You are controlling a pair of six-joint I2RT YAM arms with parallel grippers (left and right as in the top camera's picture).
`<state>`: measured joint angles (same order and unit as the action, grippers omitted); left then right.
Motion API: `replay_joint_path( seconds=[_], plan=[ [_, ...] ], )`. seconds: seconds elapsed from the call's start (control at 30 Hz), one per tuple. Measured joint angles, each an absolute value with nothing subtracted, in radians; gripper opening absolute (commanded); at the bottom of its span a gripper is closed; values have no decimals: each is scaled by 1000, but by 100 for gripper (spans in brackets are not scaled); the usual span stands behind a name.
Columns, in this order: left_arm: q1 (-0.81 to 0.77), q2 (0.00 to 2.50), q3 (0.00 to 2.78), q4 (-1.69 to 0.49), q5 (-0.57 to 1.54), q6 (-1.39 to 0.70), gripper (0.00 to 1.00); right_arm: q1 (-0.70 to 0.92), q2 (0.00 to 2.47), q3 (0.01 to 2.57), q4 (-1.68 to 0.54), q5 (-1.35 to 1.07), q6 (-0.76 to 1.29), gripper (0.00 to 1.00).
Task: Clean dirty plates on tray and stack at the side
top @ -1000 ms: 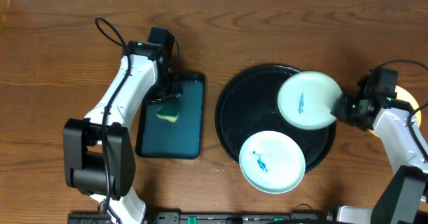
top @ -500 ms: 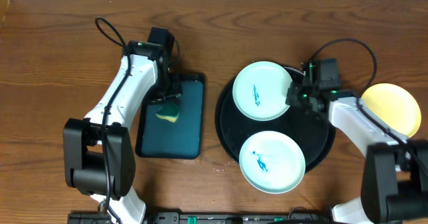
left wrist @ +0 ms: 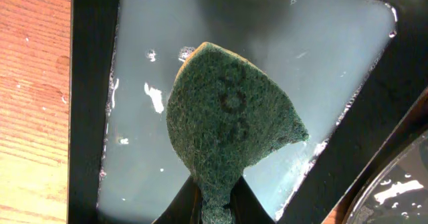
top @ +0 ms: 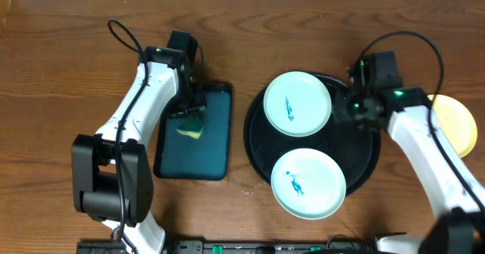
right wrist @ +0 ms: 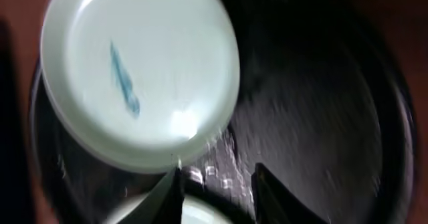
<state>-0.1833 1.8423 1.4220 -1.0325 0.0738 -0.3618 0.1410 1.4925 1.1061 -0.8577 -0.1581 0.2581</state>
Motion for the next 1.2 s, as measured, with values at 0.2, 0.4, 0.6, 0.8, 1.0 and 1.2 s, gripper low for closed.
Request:
replay_joint_path(
  seconds=[0.2, 0.4, 0.6, 0.8, 1.0, 1.2],
  plan=[
    [-183, 1842, 1422, -1033, 84, -361, 11, 141, 1484, 996, -1009, -162, 211, 30],
    [-183, 1842, 1422, -1032, 93, -361, 12, 141, 1499, 774, -880, -253, 182, 24],
    [-183, 1842, 1422, -1032, 99, -361, 11, 141, 1497, 645, -712, -378, 178, 1],
    [-183, 1842, 1422, -1032, 99, -362, 12, 147, 1491, 642, -595, -364, 242, 1],
    [-183, 1842, 1422, -1032, 99, -361, 11, 148, 1491, 678, -529, -175, 352, 1],
    [-183, 1842, 1422, -1032, 99, -361, 12, 149, 1491, 680, -495, -108, 363, 1]
  ],
)
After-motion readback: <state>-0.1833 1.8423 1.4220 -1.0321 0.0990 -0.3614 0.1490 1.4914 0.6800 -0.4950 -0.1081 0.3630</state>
